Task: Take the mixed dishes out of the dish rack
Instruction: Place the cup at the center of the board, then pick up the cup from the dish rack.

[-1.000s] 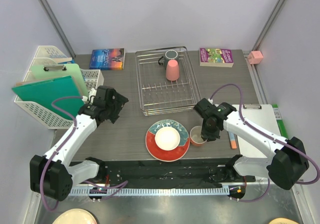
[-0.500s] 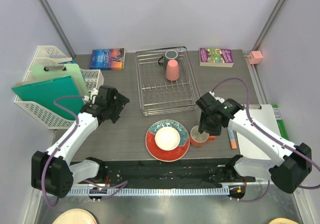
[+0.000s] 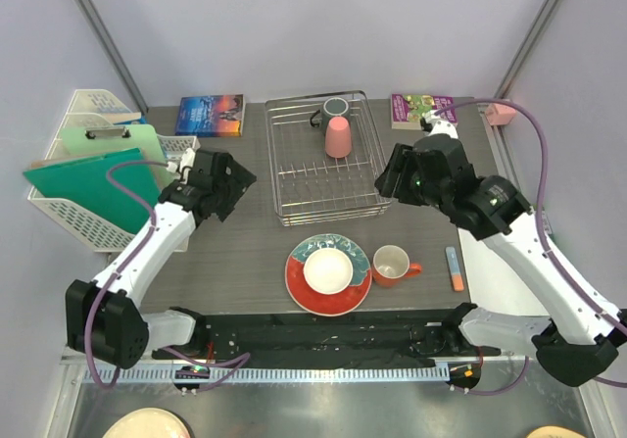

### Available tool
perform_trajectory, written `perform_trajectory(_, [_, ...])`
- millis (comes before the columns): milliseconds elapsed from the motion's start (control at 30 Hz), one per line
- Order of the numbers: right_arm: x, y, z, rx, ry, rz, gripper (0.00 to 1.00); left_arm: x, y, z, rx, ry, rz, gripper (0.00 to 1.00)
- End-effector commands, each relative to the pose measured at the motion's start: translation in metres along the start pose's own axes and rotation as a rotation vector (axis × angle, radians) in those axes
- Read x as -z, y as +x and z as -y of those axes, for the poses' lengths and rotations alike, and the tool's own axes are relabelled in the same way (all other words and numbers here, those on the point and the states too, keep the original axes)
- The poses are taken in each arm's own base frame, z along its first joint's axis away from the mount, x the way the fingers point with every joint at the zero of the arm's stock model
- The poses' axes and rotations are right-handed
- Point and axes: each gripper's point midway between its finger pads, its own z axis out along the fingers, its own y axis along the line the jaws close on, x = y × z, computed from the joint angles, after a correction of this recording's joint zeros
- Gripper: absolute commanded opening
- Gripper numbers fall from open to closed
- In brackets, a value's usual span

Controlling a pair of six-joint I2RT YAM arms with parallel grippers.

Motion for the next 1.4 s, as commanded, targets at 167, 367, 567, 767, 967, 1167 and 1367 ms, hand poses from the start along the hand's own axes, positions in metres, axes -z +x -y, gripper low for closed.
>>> perform_trajectory(167, [-0.142, -0.063, -0.051, 0.088, -0.045, 0.357, 0.74, 0.004, -0.005, 0.011, -0.107, 0.013, 0.006, 0.91])
perform_trajectory(367, [-0.209, -0.107, -0.064, 0.362, 0.162, 0.366, 0.84, 0.012, 0.003, 0.014, -0.131, 0.076, -0.028, 0.92])
perform_trajectory(567, [-0.270, -0.120, -0.036, 0.348, 0.253, 0.379, 0.90, 0.021, 0.009, 0.017, -0.217, 0.171, -0.041, 0.97])
perform_trajectory(767, [-0.308, -0.113, -0.029, 0.365, 0.239, 0.417, 0.91, 0.028, 0.012, 0.018, -0.213, 0.246, -0.022, 0.99])
perform_trajectory(967, [-0.337, -0.099, -0.032, 0.380, 0.211, 0.378, 0.91, 0.032, 0.014, 0.011, -0.213, 0.248, -0.021, 0.99])
perform_trajectory(1167, [-0.351, -0.092, -0.030, 0.358, 0.201, 0.360, 0.90, 0.030, 0.014, 0.004, -0.207, 0.242, 0.000, 0.99])
perform_trajectory(1367, [-0.348, -0.095, -0.025, 0.315, 0.200, 0.385, 0.90, 0.028, 0.015, 0.003, -0.214, 0.231, -0.007, 0.99])
